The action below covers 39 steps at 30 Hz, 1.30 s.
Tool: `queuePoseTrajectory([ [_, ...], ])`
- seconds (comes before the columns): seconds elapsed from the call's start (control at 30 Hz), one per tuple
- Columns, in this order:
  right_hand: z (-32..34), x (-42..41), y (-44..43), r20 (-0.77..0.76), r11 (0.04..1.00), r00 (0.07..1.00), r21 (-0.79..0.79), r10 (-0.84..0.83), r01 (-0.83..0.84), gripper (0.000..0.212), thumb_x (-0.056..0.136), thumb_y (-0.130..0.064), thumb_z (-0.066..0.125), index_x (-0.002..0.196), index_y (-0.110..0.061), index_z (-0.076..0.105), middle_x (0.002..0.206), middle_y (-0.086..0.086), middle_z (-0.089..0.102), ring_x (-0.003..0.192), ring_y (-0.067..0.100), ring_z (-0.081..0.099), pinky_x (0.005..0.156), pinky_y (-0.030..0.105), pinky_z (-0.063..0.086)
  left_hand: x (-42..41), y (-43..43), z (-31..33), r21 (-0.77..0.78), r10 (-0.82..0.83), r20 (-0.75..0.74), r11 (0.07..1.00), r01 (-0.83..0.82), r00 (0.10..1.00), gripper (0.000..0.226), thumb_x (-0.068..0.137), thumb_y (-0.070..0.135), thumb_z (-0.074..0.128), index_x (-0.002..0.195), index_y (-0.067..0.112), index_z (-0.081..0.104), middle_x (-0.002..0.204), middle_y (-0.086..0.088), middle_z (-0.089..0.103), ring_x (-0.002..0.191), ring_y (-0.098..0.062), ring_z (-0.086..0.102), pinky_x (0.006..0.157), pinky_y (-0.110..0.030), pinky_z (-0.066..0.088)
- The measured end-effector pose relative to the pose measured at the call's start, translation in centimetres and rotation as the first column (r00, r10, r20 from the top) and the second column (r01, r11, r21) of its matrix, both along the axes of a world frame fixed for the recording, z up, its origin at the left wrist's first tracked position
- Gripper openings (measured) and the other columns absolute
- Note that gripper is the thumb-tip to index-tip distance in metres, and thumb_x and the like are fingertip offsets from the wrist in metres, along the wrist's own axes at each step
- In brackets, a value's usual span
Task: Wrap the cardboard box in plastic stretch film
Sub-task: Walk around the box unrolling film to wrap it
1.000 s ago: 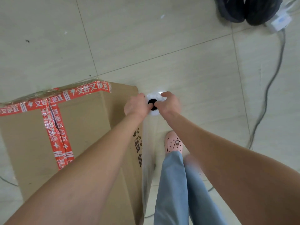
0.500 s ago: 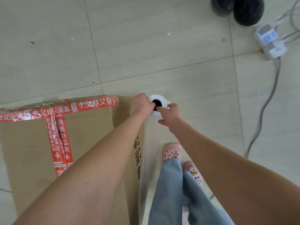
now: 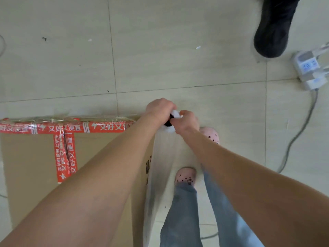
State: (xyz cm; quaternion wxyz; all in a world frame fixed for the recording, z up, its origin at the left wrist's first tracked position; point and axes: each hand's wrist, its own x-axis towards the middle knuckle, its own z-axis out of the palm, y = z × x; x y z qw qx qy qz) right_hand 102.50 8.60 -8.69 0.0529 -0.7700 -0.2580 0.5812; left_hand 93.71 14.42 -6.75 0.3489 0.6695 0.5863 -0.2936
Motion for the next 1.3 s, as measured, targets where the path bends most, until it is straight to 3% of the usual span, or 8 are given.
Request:
queuePoseTrajectory([
  [0.1, 0.2, 0.5, 1.5, 0.048, 0.991, 0.990, 0.006, 0.131, -0.131, 0.035, 0.076, -0.018, 0.060, 0.111, -0.013, 0.060, 0.077, 0.000, 0.056, 0.084, 0.028, 0.064, 0.069, 0.031, 0.051, -0.3, 0.7, -0.2, 0.037, -0.020, -0.006, 0.999, 0.021, 1.000, 0.019, 0.079, 0.017, 0.054, 0.091, 0.017, 0.068, 0.096, -0.004, 0.065, 0.091, -0.026, 0.060, 0.068, -0.026, 0.042],
  [0.17, 0.4, 0.6, 2.5, 0.075, 0.980, 0.977, 0.006, 0.200, -0.201, 0.036, 0.076, -0.020, 0.060, 0.112, -0.018, 0.061, 0.093, 0.004, 0.063, 0.094, 0.027, 0.062, 0.074, 0.032, 0.050, -0.8, 0.9, -0.4, 0.076, 0.026, 0.002, 0.997, -0.026, 1.000, 0.020, 0.080, 0.016, 0.053, 0.092, 0.017, 0.068, 0.092, -0.005, 0.064, 0.087, -0.027, 0.060, 0.064, -0.027, 0.039],
  [0.33, 0.7, -0.4, 5.2, 0.151, 0.949, 0.943, 0.063, 0.297, -0.309, 0.041, 0.077, -0.026, 0.060, 0.118, -0.023, 0.054, 0.107, 0.004, 0.063, 0.092, 0.024, 0.059, 0.068, 0.027, 0.039, -2.8, 1.7, -0.7, 0.158, 0.291, 0.014, 0.944, -0.290, 0.957, 0.017, 0.080, 0.018, 0.056, 0.091, 0.015, 0.069, 0.093, -0.009, 0.067, 0.088, -0.030, 0.063, 0.062, -0.027, 0.039],
  [0.57, 0.0, -4.3, 6.5, -0.163, 0.982, 0.977, -0.157, -0.135, 0.109, 0.054, 0.079, -0.020, 0.064, 0.130, -0.018, 0.044, 0.104, 0.004, 0.057, 0.069, 0.017, 0.059, 0.073, 0.039, 0.059, -5.9, 3.2, -1.4, 0.140, 0.506, 0.005, 0.854, -0.501, 0.863, 0.008, 0.080, 0.020, 0.059, 0.074, 0.014, 0.059, 0.087, -0.014, 0.065, 0.088, -0.033, 0.060, 0.062, -0.028, 0.038],
  [0.73, -0.2, -5.8, 8.3, -0.132, 0.999, 0.991, -0.052, -0.024, 0.018, 0.053, 0.078, -0.018, 0.060, 0.130, -0.021, 0.048, 0.094, 0.000, 0.054, 0.078, 0.023, 0.064, 0.079, 0.042, 0.057, -7.7, 3.7, -1.4, 0.179, 0.540, -0.002, 0.828, -0.531, 0.842, 0.014, 0.080, 0.023, 0.059, 0.073, 0.011, 0.056, 0.073, -0.007, 0.053, 0.076, -0.029, 0.053, 0.059, -0.029, 0.034],
  [0.9, 0.1, -7.5, 10.4, -0.140, 0.989, 0.979, -0.010, 0.148, -0.151, 0.056, 0.078, -0.012, 0.056, 0.132, -0.023, 0.049, 0.118, 0.007, 0.061, 0.099, 0.030, 0.065, 0.086, 0.040, 0.054, -10.0, 4.0, -0.9, 0.186, 0.606, -0.055, 0.787, -0.588, 0.793, 0.023, 0.082, 0.029, 0.062, 0.086, 0.007, 0.057, 0.091, -0.013, 0.062, 0.083, -0.029, 0.054, 0.062, -0.030, 0.033],
  [1.17, 0.3, -8.5, 11.1, -0.110, 0.963, 0.958, -0.026, 0.266, -0.270, 0.055, 0.082, -0.010, 0.055, 0.135, -0.021, 0.046, 0.124, 0.009, 0.056, 0.102, 0.032, 0.063, 0.089, 0.042, 0.052, -11.3, 4.8, 0.5, 0.175, 0.470, 0.086, 0.861, -0.477, 0.879, 0.051, 0.084, 0.024, 0.063, 0.132, 0.017, 0.048, 0.119, -0.006, 0.062, 0.111, -0.024, 0.057, 0.085, -0.035, 0.048],
  [1.3, 0.3, -9.2, 12.4, -0.045, 0.927, 0.927, -0.025, 0.372, -0.373, 0.043, 0.083, -0.014, 0.059, 0.125, -0.014, 0.047, 0.116, 0.007, 0.054, 0.090, 0.024, 0.056, 0.075, 0.032, 0.048, -11.5, 6.1, 0.4, 0.216, 0.262, 0.046, 0.940, -0.265, 0.964, 0.046, 0.084, 0.020, 0.062, 0.129, 0.018, 0.049, 0.112, -0.006, 0.061, 0.104, -0.026, 0.059, 0.078, -0.036, 0.050],
])
